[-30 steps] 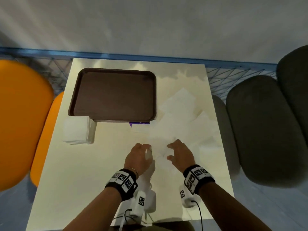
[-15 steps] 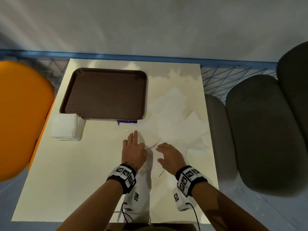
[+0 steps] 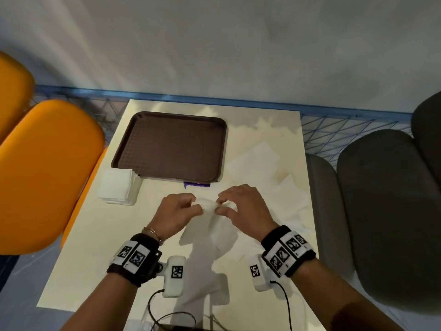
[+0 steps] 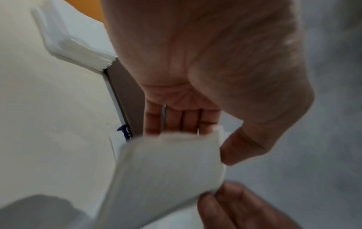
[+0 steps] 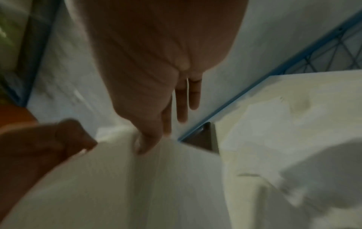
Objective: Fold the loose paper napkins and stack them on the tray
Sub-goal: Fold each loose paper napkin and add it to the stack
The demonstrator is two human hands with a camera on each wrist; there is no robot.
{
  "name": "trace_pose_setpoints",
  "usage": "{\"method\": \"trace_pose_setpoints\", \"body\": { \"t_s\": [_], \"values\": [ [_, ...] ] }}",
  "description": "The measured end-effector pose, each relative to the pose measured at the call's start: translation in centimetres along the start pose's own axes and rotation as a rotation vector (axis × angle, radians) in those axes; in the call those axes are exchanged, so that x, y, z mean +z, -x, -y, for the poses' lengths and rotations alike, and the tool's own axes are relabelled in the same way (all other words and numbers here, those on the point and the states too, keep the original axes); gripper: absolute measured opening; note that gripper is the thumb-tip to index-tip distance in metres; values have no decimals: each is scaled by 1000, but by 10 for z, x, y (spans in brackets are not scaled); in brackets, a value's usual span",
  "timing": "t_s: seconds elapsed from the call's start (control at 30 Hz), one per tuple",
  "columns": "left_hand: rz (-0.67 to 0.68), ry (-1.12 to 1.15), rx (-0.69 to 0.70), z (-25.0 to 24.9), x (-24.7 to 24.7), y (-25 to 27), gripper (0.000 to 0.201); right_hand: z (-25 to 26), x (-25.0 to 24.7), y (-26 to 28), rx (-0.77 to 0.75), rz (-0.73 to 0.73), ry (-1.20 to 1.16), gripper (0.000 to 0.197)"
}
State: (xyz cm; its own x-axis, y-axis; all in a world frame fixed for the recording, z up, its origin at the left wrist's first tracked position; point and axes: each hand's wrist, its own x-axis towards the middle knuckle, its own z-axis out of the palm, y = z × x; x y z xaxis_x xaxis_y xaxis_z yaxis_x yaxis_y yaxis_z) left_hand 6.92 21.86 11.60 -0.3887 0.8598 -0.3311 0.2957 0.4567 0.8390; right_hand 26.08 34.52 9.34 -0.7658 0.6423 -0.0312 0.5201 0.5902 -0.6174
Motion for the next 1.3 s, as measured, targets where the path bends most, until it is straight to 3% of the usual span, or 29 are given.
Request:
{"method": "trace_pose_setpoints", "body": {
  "t_s": [0.1,0.2,0.4,0.53,0.63,0.83,1.0,1.13,1.23,1.3],
  "values": [
    [-45,388,-100,0,-18,9,33,22,-15,-4,154,164,-248,10],
    [-53,576,-177,11,-20,14,24,29,-10,-4,300,177,-503,7],
    [-136,546,-250,53,-8,17,28,28,15,5,614,122,-861,10],
    [-180,542,-300,71,-1,9,16,24,30,10,882,179,-1082,27],
    [-199,529,-300,77,0,2,14,22,41,11,993,159,-1193,27],
    [-254,496,-304,90,-7,-9,21,20,55,7,1106,107,-1234,23],
    [-284,476,-337,103,-13,-10,13,16,62,6,1146,41,-1240,23],
    [-294,449,-326,110,-19,-10,5,2,72,4,1103,-113,-980,18],
    [-282,321,-314,120,-21,-13,7,-7,73,1,1020,-212,-657,5],
    [-257,210,-332,126,-23,-17,11,-3,63,1,940,-262,-544,7]
  ]
}}
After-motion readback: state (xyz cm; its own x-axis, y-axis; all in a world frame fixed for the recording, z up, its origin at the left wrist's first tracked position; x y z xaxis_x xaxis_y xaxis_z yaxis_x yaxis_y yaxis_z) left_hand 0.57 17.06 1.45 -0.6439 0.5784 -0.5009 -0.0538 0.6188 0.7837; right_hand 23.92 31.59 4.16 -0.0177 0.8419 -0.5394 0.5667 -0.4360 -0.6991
